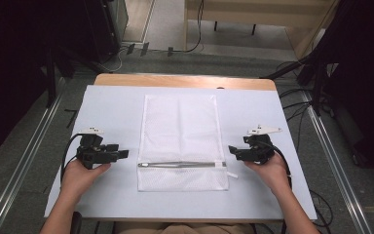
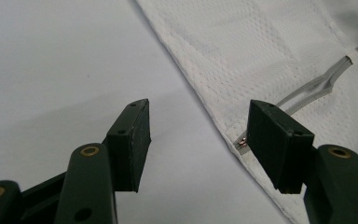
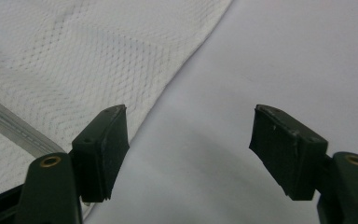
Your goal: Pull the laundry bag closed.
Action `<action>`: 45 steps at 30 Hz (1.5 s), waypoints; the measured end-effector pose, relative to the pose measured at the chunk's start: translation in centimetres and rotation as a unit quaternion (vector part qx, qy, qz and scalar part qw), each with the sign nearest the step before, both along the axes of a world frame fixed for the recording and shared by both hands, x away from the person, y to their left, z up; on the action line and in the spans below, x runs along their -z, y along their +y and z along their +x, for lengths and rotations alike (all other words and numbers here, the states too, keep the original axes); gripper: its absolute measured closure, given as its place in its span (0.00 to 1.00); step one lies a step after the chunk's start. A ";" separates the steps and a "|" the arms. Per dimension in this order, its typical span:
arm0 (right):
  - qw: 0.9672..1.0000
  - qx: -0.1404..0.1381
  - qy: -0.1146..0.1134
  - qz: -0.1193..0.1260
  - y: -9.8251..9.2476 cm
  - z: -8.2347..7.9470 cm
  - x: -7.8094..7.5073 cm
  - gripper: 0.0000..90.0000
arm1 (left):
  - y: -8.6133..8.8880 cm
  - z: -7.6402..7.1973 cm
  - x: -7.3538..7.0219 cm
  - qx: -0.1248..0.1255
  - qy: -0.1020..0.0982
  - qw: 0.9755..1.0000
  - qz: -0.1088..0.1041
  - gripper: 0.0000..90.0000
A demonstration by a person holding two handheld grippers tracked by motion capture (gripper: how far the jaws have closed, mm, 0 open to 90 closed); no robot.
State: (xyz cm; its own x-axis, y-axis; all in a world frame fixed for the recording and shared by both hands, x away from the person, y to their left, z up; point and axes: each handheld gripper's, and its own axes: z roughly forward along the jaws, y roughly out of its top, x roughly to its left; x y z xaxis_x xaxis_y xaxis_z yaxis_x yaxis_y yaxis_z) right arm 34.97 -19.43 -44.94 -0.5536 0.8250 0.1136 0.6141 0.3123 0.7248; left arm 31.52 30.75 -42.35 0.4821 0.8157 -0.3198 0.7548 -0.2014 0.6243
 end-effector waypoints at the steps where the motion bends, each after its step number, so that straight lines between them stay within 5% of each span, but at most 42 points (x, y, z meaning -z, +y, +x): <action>1: 1.000 0.000 0.000 -0.001 0.0 0.0 0.0 0.33 | 0.0 0.0 0.0 0.000 0.000 1.000 0.000 0.45; 30: 1.000 -0.003 0.005 -0.005 0.0 -0.1 -0.1 0.41 | 0.2 0.0 0.0 -0.005 0.007 1.000 0.005 0.45; 45: 1.000 -0.029 0.005 0.004 1.3 -0.9 -0.7 0.46 | 0.4 0.0 -0.1 -0.006 0.007 1.000 0.001 0.45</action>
State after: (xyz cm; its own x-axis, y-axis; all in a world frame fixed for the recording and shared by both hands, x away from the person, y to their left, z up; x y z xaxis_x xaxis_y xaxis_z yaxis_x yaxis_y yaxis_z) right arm 34.12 -18.17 -44.27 -0.5989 0.7908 0.1261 0.6029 0.3417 0.7209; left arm 31.52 31.16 -42.29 0.4677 0.8220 -0.3250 0.7656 -0.1930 0.6137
